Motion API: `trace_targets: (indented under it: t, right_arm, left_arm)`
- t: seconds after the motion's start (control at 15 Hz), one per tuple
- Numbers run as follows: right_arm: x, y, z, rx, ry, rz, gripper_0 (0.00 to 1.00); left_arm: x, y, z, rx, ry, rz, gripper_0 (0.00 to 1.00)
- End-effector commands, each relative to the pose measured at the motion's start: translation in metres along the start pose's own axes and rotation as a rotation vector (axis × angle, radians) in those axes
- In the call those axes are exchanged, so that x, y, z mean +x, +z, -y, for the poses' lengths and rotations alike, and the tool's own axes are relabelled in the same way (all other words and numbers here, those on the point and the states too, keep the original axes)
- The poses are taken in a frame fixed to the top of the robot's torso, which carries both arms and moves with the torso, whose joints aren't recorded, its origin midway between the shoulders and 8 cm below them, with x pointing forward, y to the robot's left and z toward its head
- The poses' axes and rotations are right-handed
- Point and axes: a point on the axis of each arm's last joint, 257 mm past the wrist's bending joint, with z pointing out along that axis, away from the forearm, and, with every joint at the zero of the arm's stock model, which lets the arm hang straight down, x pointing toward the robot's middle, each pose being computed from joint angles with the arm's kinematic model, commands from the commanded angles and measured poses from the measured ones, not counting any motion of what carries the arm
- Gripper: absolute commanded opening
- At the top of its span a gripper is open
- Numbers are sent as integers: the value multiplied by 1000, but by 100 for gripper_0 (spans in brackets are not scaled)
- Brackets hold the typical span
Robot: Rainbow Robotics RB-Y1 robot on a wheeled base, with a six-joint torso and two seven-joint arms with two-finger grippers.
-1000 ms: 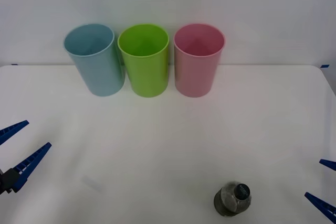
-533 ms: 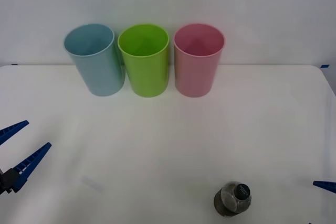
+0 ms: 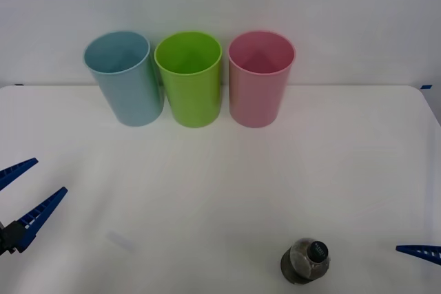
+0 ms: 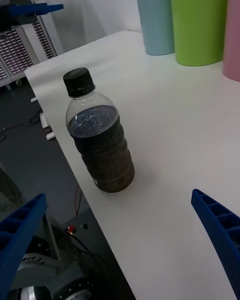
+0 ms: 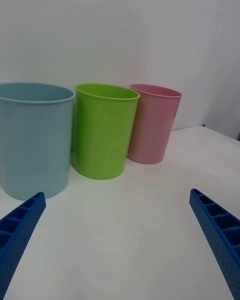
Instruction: Grasp the object on the table and drop it into the matching bin: aluminum can to the light blue bin, PET bottle to the pink bin.
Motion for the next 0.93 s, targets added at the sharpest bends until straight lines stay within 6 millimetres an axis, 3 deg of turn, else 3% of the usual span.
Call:
trace_targets:
  t: [0.07,0.53,0.93]
  right_arm:
    - [7,11,-1,-23,-25,12,100]
    - [24,40,1,-72,-135,44,100]
    - [25,74,-17,-141,-117,100,100]
  left_arm:
    - [0,0,0,0,0,0,100]
    - [0,0,0,0,0,0,100]
    - [0,0,0,0,0,0,100]
